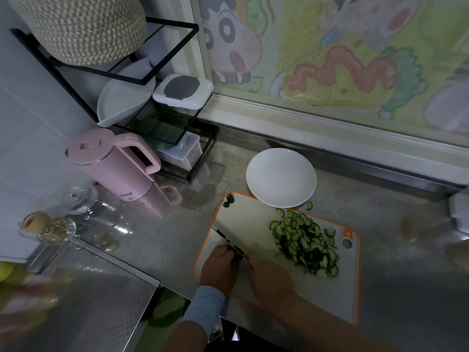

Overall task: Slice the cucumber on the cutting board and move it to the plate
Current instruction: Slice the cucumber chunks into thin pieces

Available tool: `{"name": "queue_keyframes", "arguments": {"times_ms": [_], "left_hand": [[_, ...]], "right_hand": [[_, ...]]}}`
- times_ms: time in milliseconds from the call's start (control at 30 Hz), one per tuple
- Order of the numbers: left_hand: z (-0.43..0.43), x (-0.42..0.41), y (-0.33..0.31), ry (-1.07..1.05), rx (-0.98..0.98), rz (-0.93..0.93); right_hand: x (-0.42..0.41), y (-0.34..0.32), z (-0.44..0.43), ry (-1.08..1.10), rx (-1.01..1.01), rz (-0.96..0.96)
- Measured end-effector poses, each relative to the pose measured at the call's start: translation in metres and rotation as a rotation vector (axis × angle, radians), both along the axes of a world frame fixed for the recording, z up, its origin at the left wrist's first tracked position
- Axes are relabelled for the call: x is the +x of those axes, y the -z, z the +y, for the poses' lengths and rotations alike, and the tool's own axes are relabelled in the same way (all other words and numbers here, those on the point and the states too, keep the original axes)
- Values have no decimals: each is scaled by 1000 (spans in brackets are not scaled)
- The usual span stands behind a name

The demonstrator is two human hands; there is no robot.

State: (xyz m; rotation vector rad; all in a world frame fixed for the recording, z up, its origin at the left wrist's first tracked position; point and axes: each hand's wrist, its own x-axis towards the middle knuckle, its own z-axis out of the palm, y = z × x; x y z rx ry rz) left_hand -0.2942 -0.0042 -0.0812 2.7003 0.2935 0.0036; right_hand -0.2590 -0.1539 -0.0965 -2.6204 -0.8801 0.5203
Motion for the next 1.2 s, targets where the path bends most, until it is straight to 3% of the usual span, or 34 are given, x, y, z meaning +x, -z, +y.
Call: {"name": "queue_keyframes", "arguments": {"times_ms": [167, 333, 567, 833, 967, 1200], "left_hand": [[-2, 0, -1, -37, 24, 62], [0, 1, -1, 42, 33, -47], [2, 0, 9, 13, -7, -73], [2, -1, 10, -19, -33, -44], [0, -1, 6, -42, -10, 14], [2, -2, 9, -40, -26, 35]], "right_hand": [[-2, -35, -9, 72, 56, -2], [-7, -52, -21, 115, 33, 140], [-5, -13, -23, 98, -13, 169], [0, 0, -2, 10, -19, 23], [-6, -35, -14, 63, 54, -34], [-11, -37, -27, 83, -73, 159]]}}
